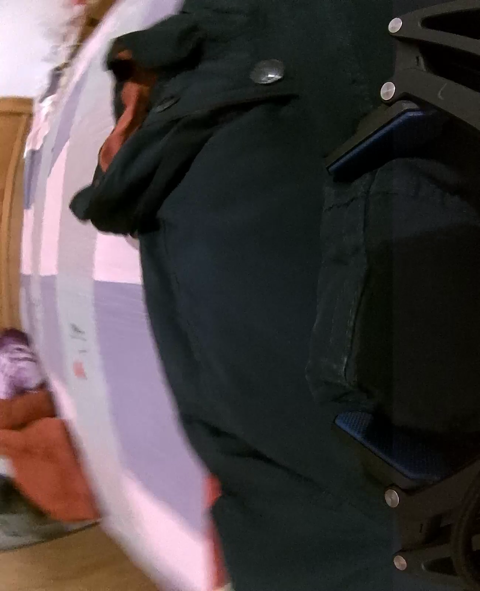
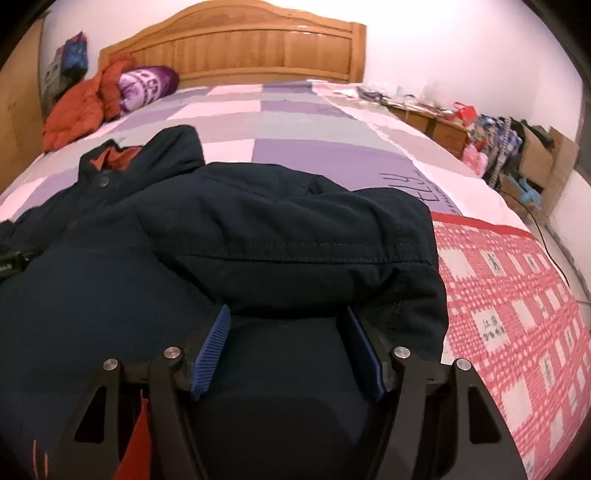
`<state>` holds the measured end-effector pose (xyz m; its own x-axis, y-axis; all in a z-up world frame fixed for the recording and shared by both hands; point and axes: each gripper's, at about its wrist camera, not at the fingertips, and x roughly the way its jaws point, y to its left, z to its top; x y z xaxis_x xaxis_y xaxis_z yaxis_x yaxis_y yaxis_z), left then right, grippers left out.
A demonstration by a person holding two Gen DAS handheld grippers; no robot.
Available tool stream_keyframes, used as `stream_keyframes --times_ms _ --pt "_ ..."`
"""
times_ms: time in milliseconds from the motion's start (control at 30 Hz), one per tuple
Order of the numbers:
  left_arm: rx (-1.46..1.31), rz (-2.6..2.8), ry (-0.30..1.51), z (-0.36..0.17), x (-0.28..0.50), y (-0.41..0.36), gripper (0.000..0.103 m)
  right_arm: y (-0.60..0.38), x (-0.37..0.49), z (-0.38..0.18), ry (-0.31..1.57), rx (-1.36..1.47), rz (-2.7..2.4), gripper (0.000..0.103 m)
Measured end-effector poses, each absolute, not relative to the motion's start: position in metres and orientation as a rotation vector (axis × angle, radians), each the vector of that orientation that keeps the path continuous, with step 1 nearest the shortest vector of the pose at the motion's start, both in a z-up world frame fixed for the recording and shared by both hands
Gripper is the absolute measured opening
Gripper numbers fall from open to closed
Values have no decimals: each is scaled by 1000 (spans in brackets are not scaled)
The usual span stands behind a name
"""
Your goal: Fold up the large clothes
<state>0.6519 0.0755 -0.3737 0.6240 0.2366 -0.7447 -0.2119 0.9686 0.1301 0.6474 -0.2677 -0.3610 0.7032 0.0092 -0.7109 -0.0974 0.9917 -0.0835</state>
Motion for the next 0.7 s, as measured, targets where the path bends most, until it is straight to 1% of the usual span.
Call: stream_keyframes --times_ms 100,167,267,367,433,500,533,567,600,633,667,700 --pt "16 251 859 -375 652 82 103 -267 642 -349 791 -174 49 64" --pt "-1 244 858 -376 651 85 103 -257 631 -329 740 -208 45 64" --pt "3 248 852 -376 651 87 103 -208 628 -302 666 -250 163 65" --pt "0 246 852 -379 656 72 103 -149 641 -307 712 -355 305 65" --pt "3 248 852 -382 657 68 103 -134 652 -321 758 -416 328 65" --pt "1 246 852 -382 658 68 103 -172 670 -337 800 -408 210 64" --pt "-1 245 852 -382 657 67 103 -207 679 -342 832 -338 135 64" --pt "-4 241 849 -381 656 67 103 -243 686 -345 854 -251 90 62" --pt "-4 236 844 -381 656 66 103 -285 685 -346 849 -154 80 36" --pt "-2 236 843 -381 655 65 103 -303 683 -347 849 -161 59 18" --pt "-3 234 841 -381 654 65 103 -313 681 -349 847 -175 63 6" --pt "-4 233 841 -381 654 64 103 -318 678 -350 841 -180 81 6"
